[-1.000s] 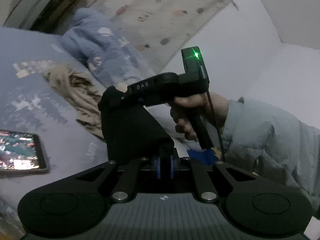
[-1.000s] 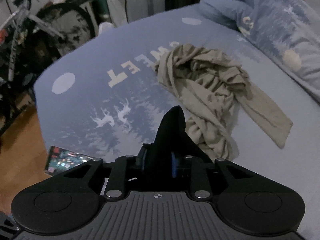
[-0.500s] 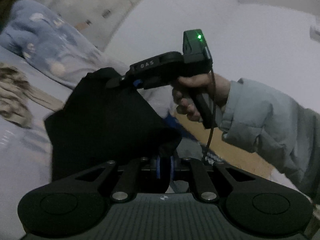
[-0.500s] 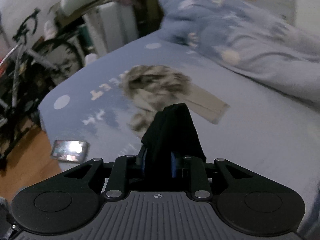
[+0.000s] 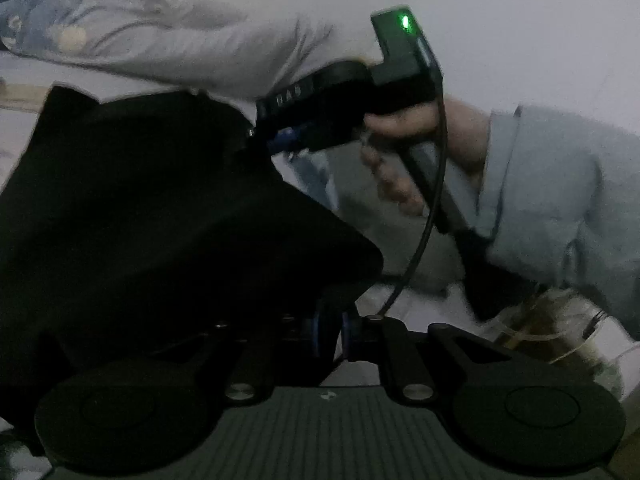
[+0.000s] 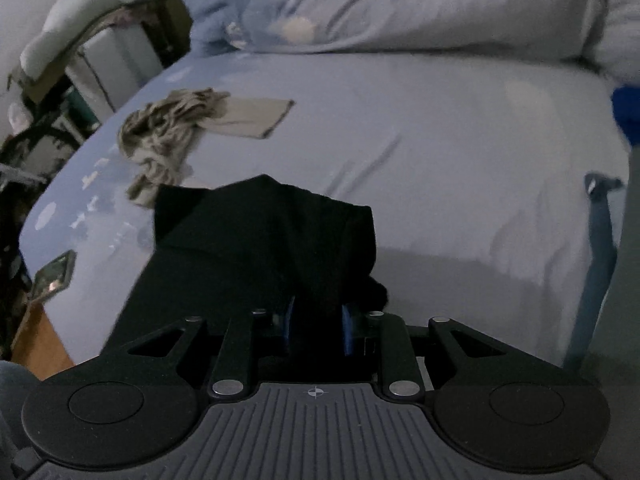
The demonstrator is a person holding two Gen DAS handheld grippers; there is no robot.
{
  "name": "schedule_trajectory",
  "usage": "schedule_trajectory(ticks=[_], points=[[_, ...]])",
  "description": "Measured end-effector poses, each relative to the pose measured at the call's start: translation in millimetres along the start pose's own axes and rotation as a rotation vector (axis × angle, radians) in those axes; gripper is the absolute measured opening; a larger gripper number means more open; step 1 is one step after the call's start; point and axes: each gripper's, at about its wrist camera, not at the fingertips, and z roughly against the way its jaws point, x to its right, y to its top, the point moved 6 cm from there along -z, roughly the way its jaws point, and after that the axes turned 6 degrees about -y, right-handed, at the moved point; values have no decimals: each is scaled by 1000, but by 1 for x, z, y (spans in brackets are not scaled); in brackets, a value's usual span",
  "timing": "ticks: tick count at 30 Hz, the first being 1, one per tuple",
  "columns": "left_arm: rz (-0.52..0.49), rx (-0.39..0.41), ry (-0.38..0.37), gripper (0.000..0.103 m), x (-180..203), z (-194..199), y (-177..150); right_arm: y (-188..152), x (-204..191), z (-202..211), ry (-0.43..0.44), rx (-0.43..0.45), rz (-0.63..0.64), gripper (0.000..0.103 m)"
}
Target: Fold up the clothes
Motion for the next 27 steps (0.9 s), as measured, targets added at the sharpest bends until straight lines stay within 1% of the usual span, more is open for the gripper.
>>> schedule_trajectory(ticks=[1, 2, 3, 4, 5, 6, 7, 9, 10, 11, 12, 14, 16, 17, 18, 19, 21, 23, 24, 27], points=[[-3, -27, 12, 14, 1, -8, -5, -5, 5, -5, -42, 3, 14, 59], [-8, -52, 23, 17, 0, -16, -10, -9, 7, -6, -86, 17, 37, 68], [-14, -74, 31, 23, 0, -21, -14, -12, 9, -6, -129, 35, 62, 74], [-20, -93, 38, 24, -1, -26, -18, -15, 9, -1, -157, 54, 74, 74], [-24, -96, 38, 26, 1, -27, -19, -19, 9, 5, -181, 74, 83, 74], [-25, -102, 31, 32, 2, -26, -20, -22, 9, 11, -204, 94, 91, 74], [-25, -107, 23, 35, 4, -24, -20, -24, 7, 20, -240, 133, 108, 73], [-31, -114, -10, 52, 8, -18, -21, -30, -1, 40, -349, 226, 151, 74], [-38, -117, -25, 56, 11, -14, -21, -34, -9, 52, -378, 274, 171, 74], [-59, -117, -40, 65, 17, -8, -21, -37, -16, 61, -373, 306, 172, 74], [-79, -115, -52, 72, 25, -1, -17, -42, -25, 71, -342, 337, 161, 74], [-118, -106, -100, 72, 36, 16, -11, -56, -47, 84, -240, 373, 160, 74], [-134, -88, -137, 73, 45, 37, -13, -68, -68, 87, -182, 382, 177, 71], [-125, -72, -150, 74, 46, 48, -14, -74, -76, 86, -156, 389, 186, 68], [-106, -49, -154, 75, 45, 63, -13, -79, -81, 85, -136, 390, 189, 61], [-87, -22, -140, 76, 42, 74, -10, -83, -85, 81, -131, 376, 184, 54], [-50, 49, -98, 85, 34, 101, -4, -91, -92, 72, -126, 343, 176, 46], [-20, 123, -42, 85, 24, 120, 2, -102, -99, 63, -119, 320, 183, 44], [-1, 155, -2, 85, 15, 127, 5, -109, -101, 60, -116, 308, 187, 41], [36, 228, 96, 85, -7, 137, 13, -122, -103, 40, -142, 253, 207, 39]])
